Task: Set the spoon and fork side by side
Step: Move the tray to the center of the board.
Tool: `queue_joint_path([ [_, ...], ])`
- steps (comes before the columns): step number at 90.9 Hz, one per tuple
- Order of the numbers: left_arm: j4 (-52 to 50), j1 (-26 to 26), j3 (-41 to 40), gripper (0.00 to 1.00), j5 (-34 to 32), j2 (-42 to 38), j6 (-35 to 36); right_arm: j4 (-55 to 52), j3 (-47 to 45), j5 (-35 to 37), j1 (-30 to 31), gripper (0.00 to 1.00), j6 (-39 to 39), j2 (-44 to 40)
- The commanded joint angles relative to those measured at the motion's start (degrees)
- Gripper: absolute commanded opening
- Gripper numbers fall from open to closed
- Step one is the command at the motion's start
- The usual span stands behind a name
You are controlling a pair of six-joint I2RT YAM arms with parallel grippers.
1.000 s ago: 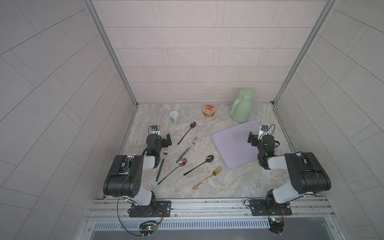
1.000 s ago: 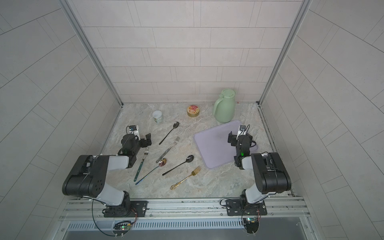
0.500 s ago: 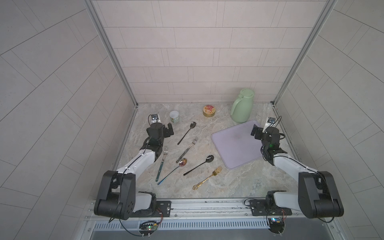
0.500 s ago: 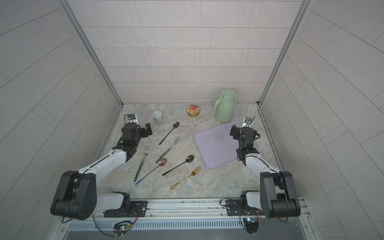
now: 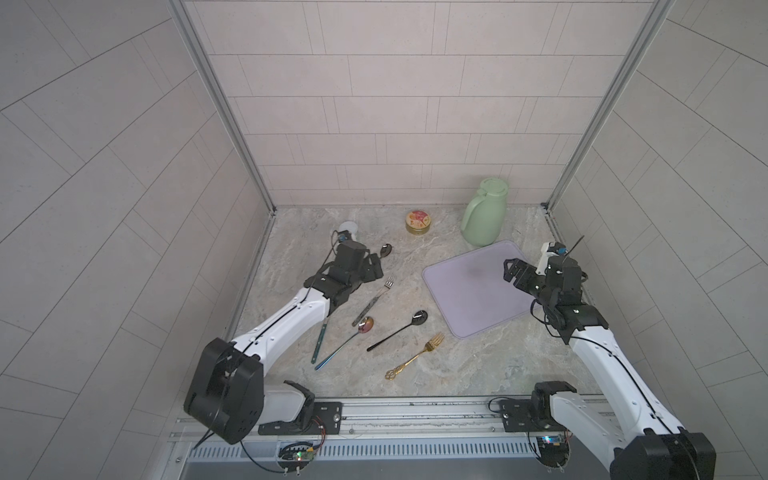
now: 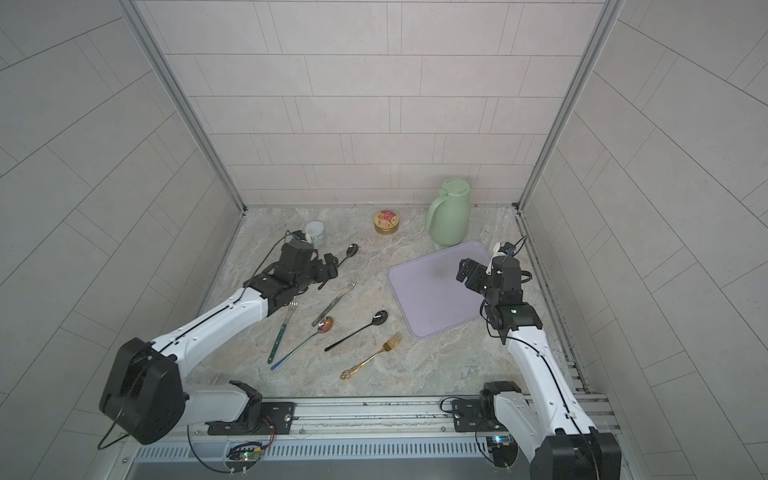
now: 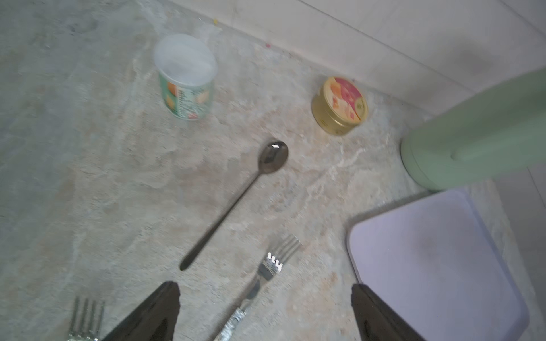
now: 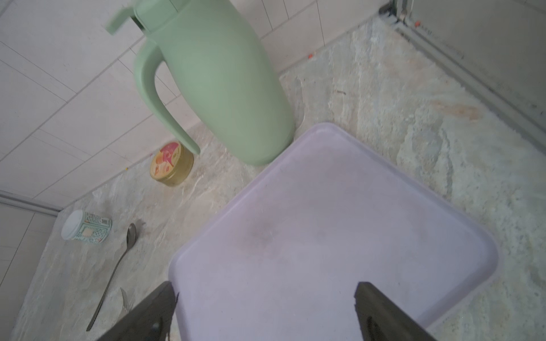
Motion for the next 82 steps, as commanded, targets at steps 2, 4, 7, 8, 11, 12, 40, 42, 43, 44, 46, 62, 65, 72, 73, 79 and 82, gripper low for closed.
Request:
queue_joint_path([
  [2,-8.9,-10.9,5.8,0.90,-4.3,7.2,-4.1,-7.1,-1.4,-2.7,0.2,0.98,1.4,-2.0],
  [4,-9.6,-12.6,7.3,0.89,-4.3,8.8,-4.7,-7.7,-1.5,-2.6,0.2,0.98,1.4,-2.1],
  [7,-10.7,-14.6,9.8,0.86,-3.8,11.7,-5.5,-8.4,-1.5,-2.5,0.2,0.98,1.4,-2.2],
  [8,-11.2,-15.2,10.7,0.85,-3.6,12.6,-5.8,-8.7,-1.5,-2.5,0.2,0.98,1.4,-2.3],
  [11,-12.3,-16.6,13.3,0.82,-2.6,15.5,-6.6,-9.2,-1.6,-2.4,0.2,0.97,1.5,-2.5],
  [12,-12.8,-17.1,14.2,0.81,-2.4,16.5,-6.9,-9.3,-1.6,-2.3,0.2,0.97,1.5,-2.7],
  [40,-19.5,-23.2,30.1,0.70,-0.6,36.0,-13.6,-10.8,-3.7,-2.9,0.3,0.94,3.1,-5.7],
  [42,-19.9,-23.4,30.8,0.69,-0.7,36.8,-13.7,-10.9,-3.7,-3.0,0.3,0.94,3.1,-5.7],
  [43,-20.0,-23.5,31.1,0.68,-0.7,37.1,-13.7,-11.0,-3.7,-3.0,0.3,0.94,3.1,-5.8],
  [44,-20.0,-23.5,31.3,0.67,-0.7,37.4,-13.7,-11.0,-3.7,-3.1,0.3,0.94,3.1,-5.7],
  [46,-20.1,-23.6,31.7,0.66,-0.5,38.1,-13.8,-11.1,-3.6,-3.1,0.2,0.93,3.1,-5.8],
  [62,-19.8,-23.8,33.6,0.51,-0.1,41.7,-13.2,-11.4,-4.0,-3.2,0.2,0.92,3.3,-5.8],
  [65,-19.9,-23.8,33.8,0.47,-0.2,42.2,-13.1,-11.5,-4.1,-3.2,0.3,0.92,3.3,-5.7],
  [72,-19.8,-23.8,34.2,0.40,-0.1,43.0,-13.0,-11.5,-4.4,-3.1,0.3,0.92,3.3,-5.8],
  [73,-19.8,-23.8,34.2,0.39,-0.1,43.0,-13.0,-11.5,-4.4,-3.0,0.4,0.92,3.4,-5.8],
  [79,-19.6,-23.8,34.2,0.36,-0.1,43.4,-13.0,-11.5,-4.5,-2.9,0.4,0.91,3.4,-5.6],
  [82,-19.7,-23.8,34.1,0.35,-0.1,43.6,-13.0,-11.5,-4.4,-2.8,0.4,0.91,3.4,-5.6],
])
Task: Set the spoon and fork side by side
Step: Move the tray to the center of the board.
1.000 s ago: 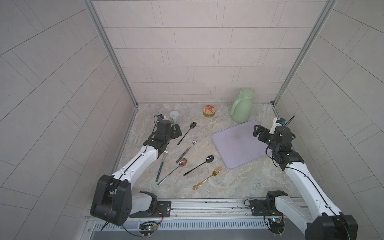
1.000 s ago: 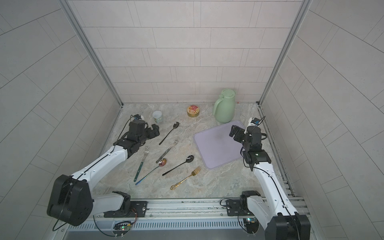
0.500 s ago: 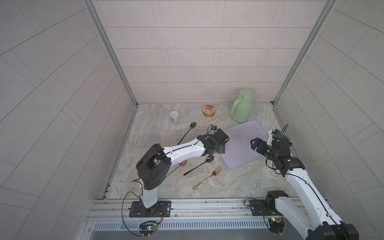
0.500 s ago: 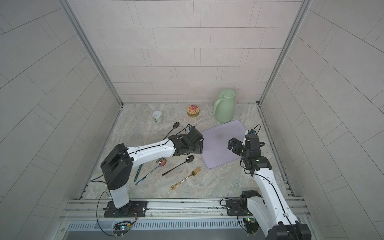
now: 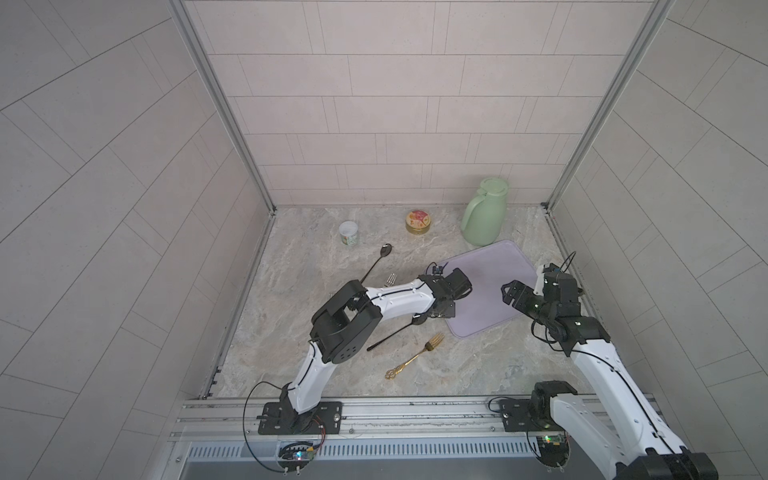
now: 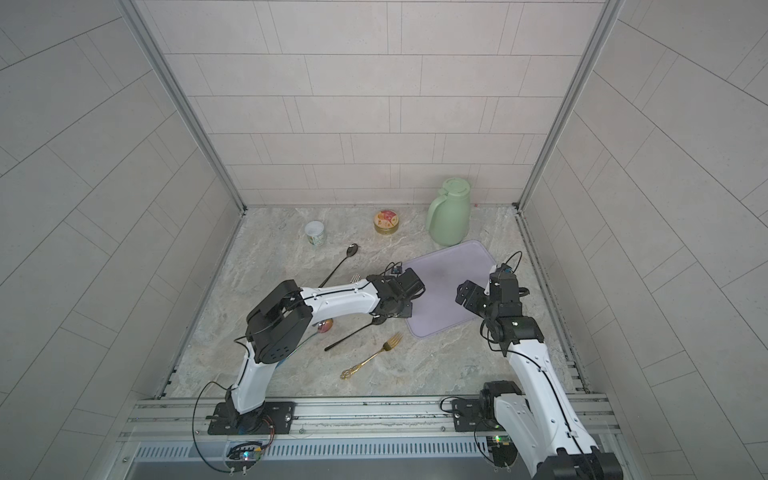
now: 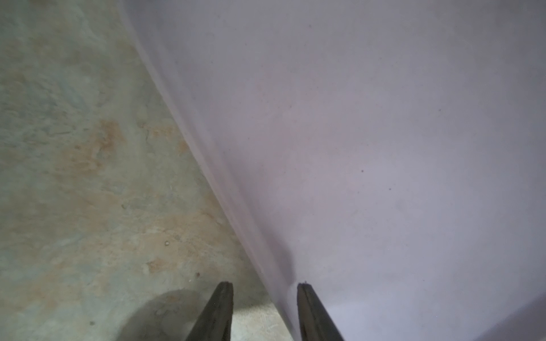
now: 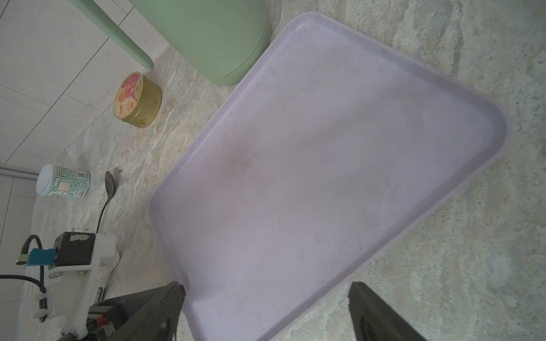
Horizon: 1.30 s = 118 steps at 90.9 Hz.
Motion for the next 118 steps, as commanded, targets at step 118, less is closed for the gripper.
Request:
queue_joint_path([
  [118,2.4,24.2,-14.8,0.02,9.8,-6.9,16.6,0.0,1.7,-1.4,1.7,0.89,-0.4,3.1],
])
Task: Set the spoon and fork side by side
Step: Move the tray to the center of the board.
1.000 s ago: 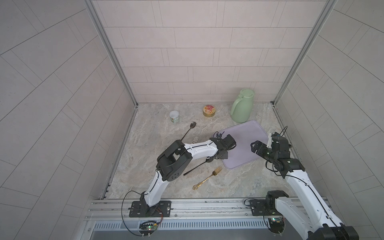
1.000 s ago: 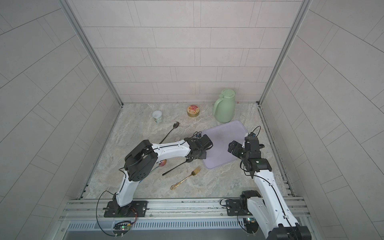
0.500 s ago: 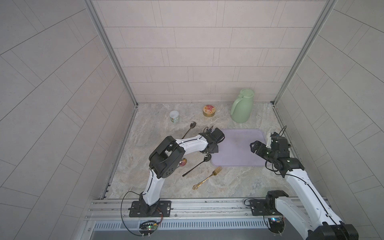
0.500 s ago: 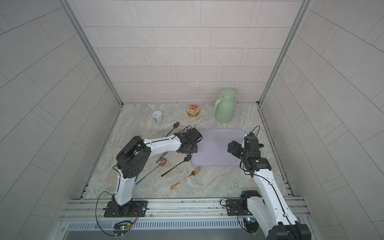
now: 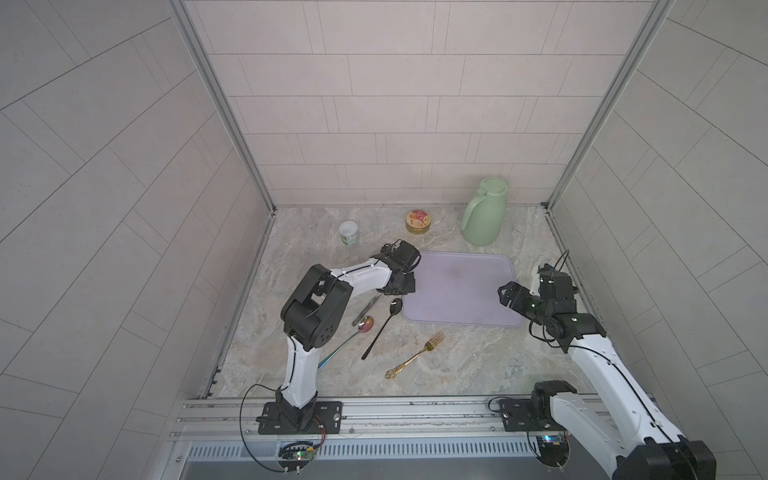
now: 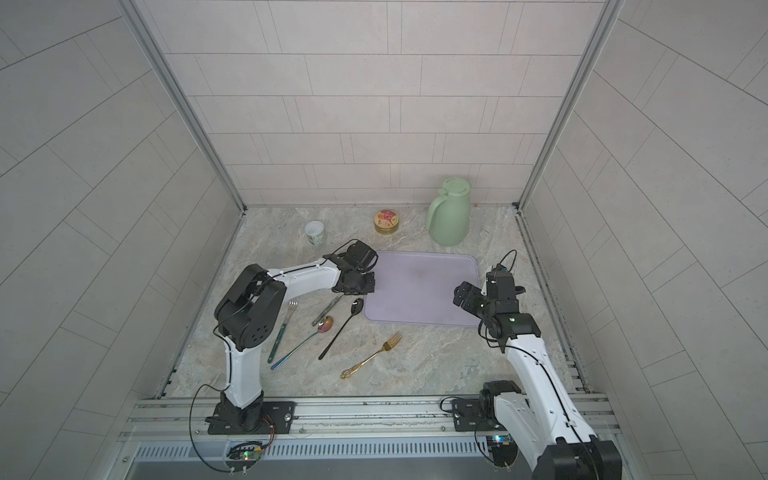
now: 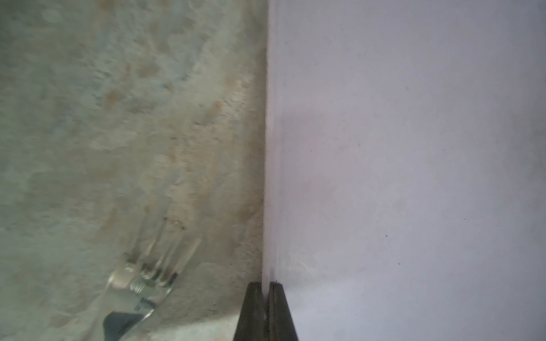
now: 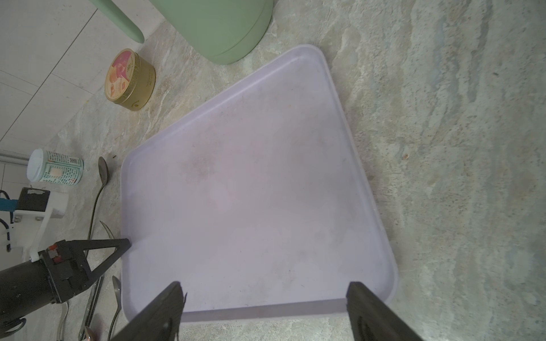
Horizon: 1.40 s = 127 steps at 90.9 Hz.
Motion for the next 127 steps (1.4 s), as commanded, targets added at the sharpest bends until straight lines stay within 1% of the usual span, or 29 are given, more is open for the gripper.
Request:
queue_joint_path([
  [1,-4.8,3.2,-3.2,0.02,-0.1,-0.3,2.5,0.4,1.4,-0.3,0.7,0.89,-0.1,0.4],
  [8,-4.9,4.8,-3.8,0.02,0.6,-0.8,3.3,0.6,1.3,0.0,1.2,0.89,0.0,0.9],
  [22,-6.0,7.4,-5.1,0.02,-0.3,-2.1,4.0,1.1,1.4,0.5,2.2,0.89,0.2,1.7],
  [39,-6.9,9.2,-6.4,0.02,-0.5,-3.3,4.1,1.9,1.2,1.0,3.2,0.89,0.6,2.8],
  [56,-9.4,11.1,-6.4,0.01,-1.7,-3.9,6.5,2.0,1.0,1.3,4.0,0.89,0.7,3.0],
  [66,-9.4,13.5,-7.2,0.01,-0.7,-4.9,7.3,2.7,0.7,1.3,4.3,0.89,1.0,3.1],
  [77,-9.7,14.5,-7.6,0.02,-1.2,-5.7,7.7,2.7,1.0,1.4,4.9,0.89,1.2,3.6],
  [80,-9.3,14.5,-7.6,0.03,-0.8,-6.0,7.7,2.7,1.1,1.5,5.1,0.89,1.3,3.7],
  [82,-8.9,14.5,-7.7,0.07,0.0,-6.2,7.7,2.7,1.2,1.6,5.3,0.89,1.3,3.8],
  [85,-7.9,14.4,-7.9,0.14,1.9,-6.7,7.6,2.8,1.3,1.8,5.7,0.89,1.4,3.8],
  [87,-7.3,14.3,-8.2,0.21,3.0,-7.2,7.6,2.7,1.3,1.9,5.8,0.89,1.4,3.8],
  [91,-6.8,13.4,-8.3,0.34,3.7,-8.2,7.1,2.6,1.4,2.1,6.1,0.89,1.5,3.7],
  [93,-6.7,12.7,-8.3,0.38,3.5,-9.0,7.0,2.5,1.4,2.2,6.2,0.89,1.6,3.7],
  [96,-6.7,11.6,-8.5,0.43,2.5,-10.0,6.7,2.4,1.4,2.3,6.5,0.89,1.6,3.7],
  [99,-6.7,10.2,-8.6,0.46,1.3,-11.3,6.2,2.3,1.4,2.4,6.7,0.89,1.7,3.6],
  [106,-6.4,6.5,-9.7,0.48,-0.5,-14.9,5.3,1.9,1.4,2.8,7.1,0.89,1.7,3.3],
  [111,-6.3,2.9,-10.4,0.48,-2.2,-17.6,5.3,1.8,1.3,3.0,7.2,0.89,1.8,3.1],
  [117,-6.4,-2.4,-11.8,0.48,-4.2,-20.4,5.7,1.5,1.4,3.1,7.4,0.89,2.0,2.9],
  [127,-5.5,-11.3,-15.2,0.48,-5.5,-23.3,6.6,1.4,1.3,3.3,7.6,0.89,2.2,2.3],
])
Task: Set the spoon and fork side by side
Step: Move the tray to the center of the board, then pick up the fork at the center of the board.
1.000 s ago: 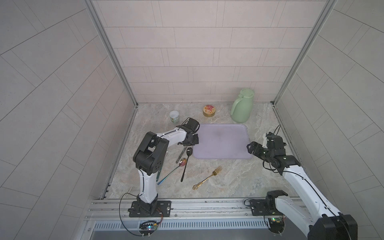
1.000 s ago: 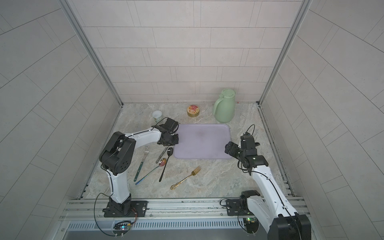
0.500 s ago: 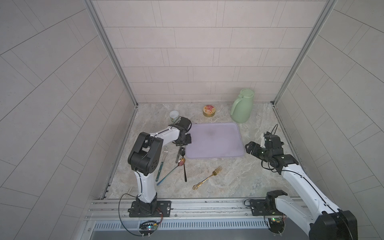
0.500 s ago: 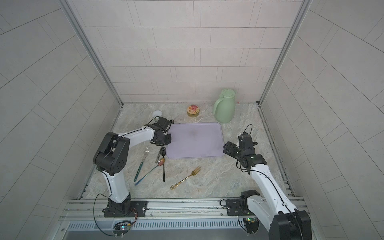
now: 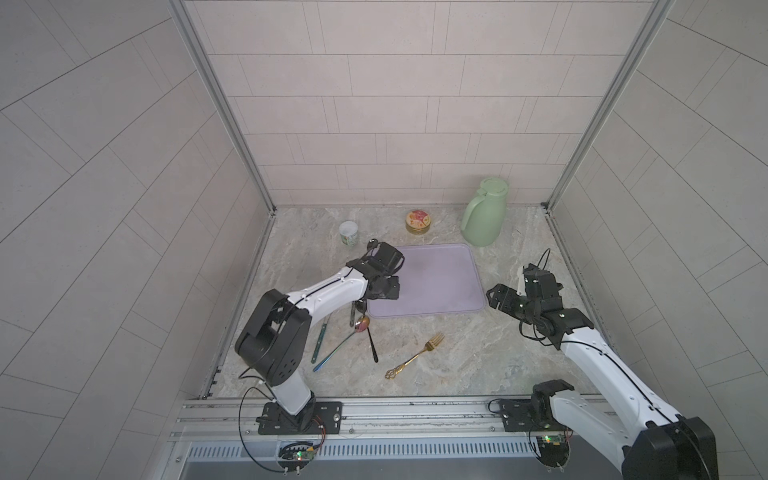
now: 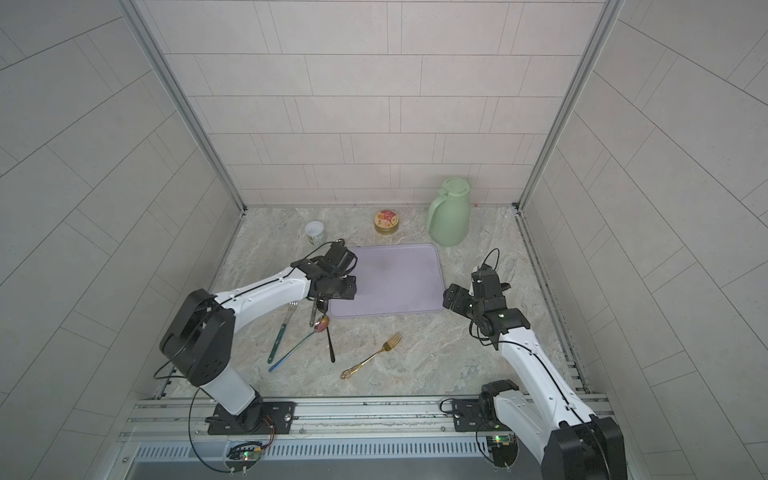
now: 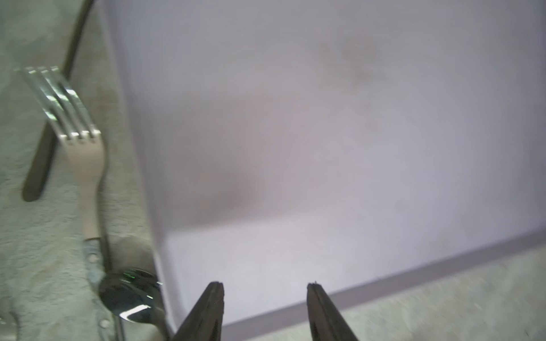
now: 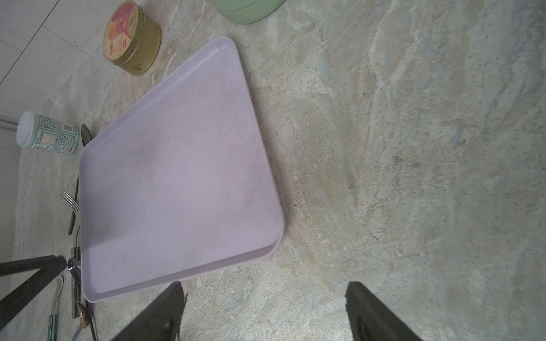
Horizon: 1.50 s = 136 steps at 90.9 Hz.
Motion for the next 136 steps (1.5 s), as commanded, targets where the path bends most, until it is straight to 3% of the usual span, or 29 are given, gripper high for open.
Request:
queue_joint_path([
  [1,-0.8,-7.5,-4.0,0.48,-2.4,-2.7,1.0,-0.5,1.3,1.4,0.5,0.89,0.6,-1.4],
  [21,0.8,-21.8,-9.5,0.48,-4.6,-2.8,4.5,-1.2,1.3,2.5,0.6,0.89,0.0,-2.8],
  [36,2.0,-27.2,-11.2,0.48,-5.8,-0.6,5.4,-0.9,1.3,2.4,0.6,0.89,-0.1,-2.6],
  [66,3.2,-28.3,-11.1,0.44,-4.8,3.2,5.7,-0.4,1.4,2.3,0.7,0.89,-0.3,-1.9],
  [77,2.5,-28.3,-10.5,0.33,-4.9,4.2,5.0,-0.3,1.4,2.2,0.7,0.89,-0.3,-1.5],
  [101,3.1,-28.3,-11.2,0.24,-3.8,5.4,4.0,0.0,1.3,1.9,0.7,0.89,-0.3,-1.1],
  [136,1.0,-28.2,-10.0,0.03,-4.3,2.6,5.0,0.3,1.4,1.4,0.7,0.89,-0.1,-0.6],
])
